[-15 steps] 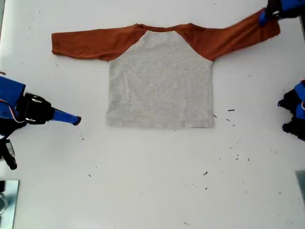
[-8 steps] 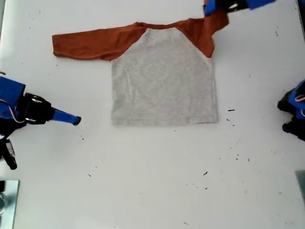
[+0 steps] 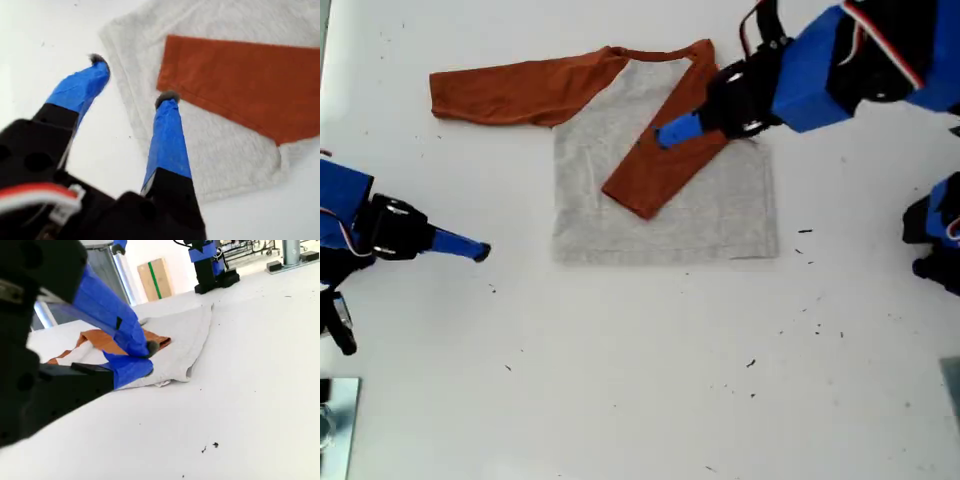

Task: Fold t shirt

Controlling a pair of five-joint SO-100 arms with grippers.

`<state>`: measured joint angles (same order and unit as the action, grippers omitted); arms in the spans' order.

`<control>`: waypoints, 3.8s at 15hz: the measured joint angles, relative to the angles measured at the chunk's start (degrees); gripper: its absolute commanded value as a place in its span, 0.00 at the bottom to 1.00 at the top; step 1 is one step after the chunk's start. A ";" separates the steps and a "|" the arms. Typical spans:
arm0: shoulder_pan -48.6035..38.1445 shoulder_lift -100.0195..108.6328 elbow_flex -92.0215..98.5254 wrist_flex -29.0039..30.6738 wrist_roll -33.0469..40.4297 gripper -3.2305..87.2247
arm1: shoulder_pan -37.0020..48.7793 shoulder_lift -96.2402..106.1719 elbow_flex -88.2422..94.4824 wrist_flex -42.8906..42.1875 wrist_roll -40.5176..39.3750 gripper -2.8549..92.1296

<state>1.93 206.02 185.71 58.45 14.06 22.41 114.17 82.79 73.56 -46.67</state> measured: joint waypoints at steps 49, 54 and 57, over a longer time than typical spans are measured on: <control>-64.78 -87.45 -85.96 17.93 13.01 0.03 | -1.23 84.90 91.14 6.15 20.30 0.06; -32.34 -112.85 -115.31 16.35 5.71 0.03 | -1.23 84.90 91.14 6.15 20.30 0.06; -19.34 -126.39 -135.88 7.03 9.84 0.32 | -1.23 84.90 91.14 6.15 20.65 0.06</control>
<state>-17.40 79.63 49.83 65.48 23.91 21.18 199.07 173.94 79.72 -26.02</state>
